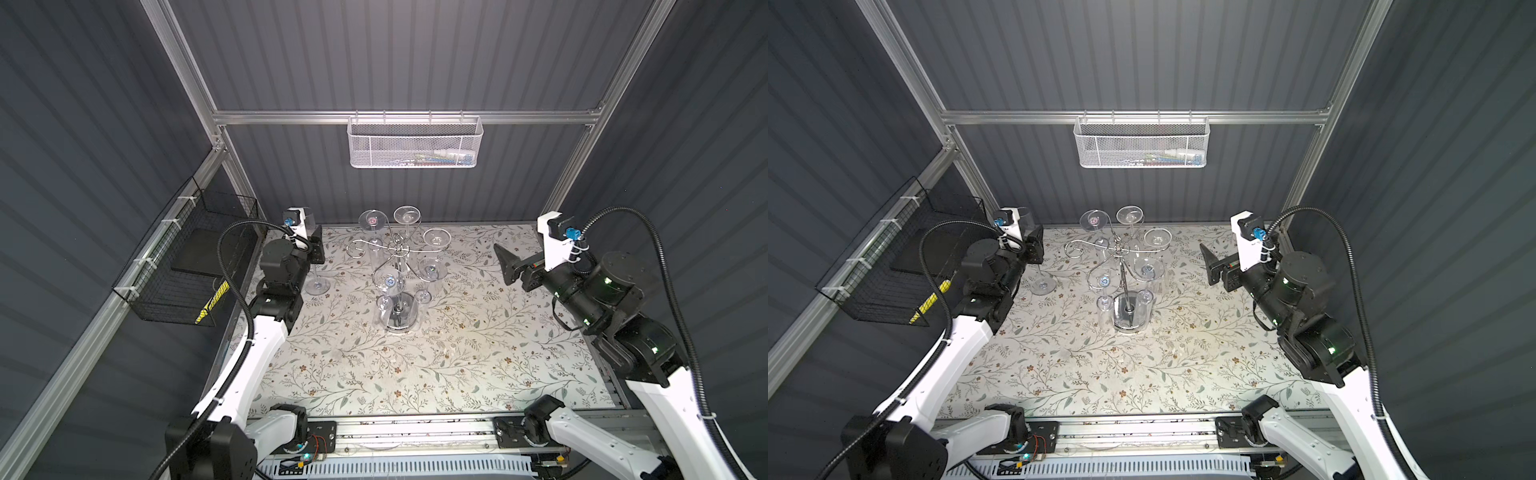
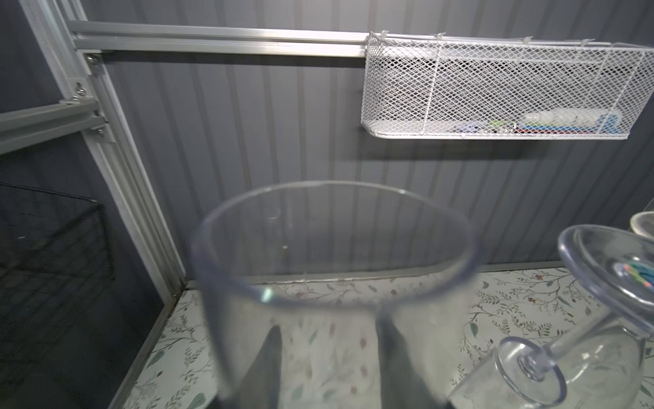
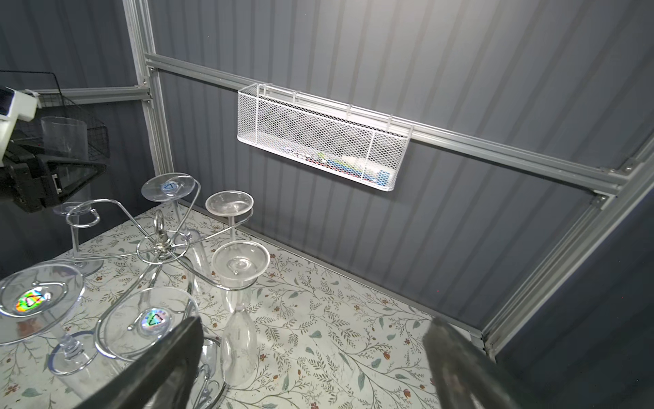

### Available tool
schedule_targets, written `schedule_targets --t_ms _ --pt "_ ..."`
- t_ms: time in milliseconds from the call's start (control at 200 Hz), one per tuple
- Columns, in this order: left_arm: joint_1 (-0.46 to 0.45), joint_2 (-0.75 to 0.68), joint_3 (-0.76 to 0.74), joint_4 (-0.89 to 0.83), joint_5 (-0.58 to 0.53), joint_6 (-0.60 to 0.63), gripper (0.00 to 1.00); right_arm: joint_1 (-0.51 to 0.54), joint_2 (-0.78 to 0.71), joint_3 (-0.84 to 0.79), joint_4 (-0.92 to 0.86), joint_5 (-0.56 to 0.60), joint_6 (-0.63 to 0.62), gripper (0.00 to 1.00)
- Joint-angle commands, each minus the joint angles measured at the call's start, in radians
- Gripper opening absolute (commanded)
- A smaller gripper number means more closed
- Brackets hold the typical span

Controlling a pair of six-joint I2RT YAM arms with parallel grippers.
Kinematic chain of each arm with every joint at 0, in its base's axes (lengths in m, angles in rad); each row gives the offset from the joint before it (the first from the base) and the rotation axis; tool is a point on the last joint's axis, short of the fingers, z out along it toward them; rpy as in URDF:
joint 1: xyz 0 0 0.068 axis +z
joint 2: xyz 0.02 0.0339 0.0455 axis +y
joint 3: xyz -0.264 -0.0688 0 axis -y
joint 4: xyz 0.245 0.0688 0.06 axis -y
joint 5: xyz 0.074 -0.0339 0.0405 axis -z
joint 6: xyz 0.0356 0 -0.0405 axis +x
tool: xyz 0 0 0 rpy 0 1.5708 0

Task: Take the wine glass off the wine glass rack

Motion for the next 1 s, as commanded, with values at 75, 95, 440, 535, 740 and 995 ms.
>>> schedule_targets --t_ms 75,95,440,535,740,995 --pt "0.015 0.135 -0.065 0.355 0.105 -0.064 0.34 -0.041 -0.023 -0.073 0.063 0.015 0.028 0.99" --pt "0.015 0.155 -0.068 0.377 0.109 -0.065 0.34 -0.043 -0.026 -0.083 0.072 0.013 0.032 0.99" --pt "0.015 0.499 -0.040 0.719 0.205 -0.026 0.34 -0.106 -0.026 -0.192 0.172 -0.006 0.062 0.99" --pt "0.015 0.581 -0.029 0.823 0.229 -0.016 0.34 -0.120 -0.019 -0.207 0.185 -0.012 0.062 0.99" --pt "0.015 0.709 -0.005 0.978 0.254 -0.023 0.34 -0.141 -0.008 -0.229 0.207 -0.020 0.069 0.99" --pt "0.015 0.783 0.019 1.048 0.269 -0.017 0.34 -0.151 0.000 -0.239 0.214 -0.021 0.075 0.99"
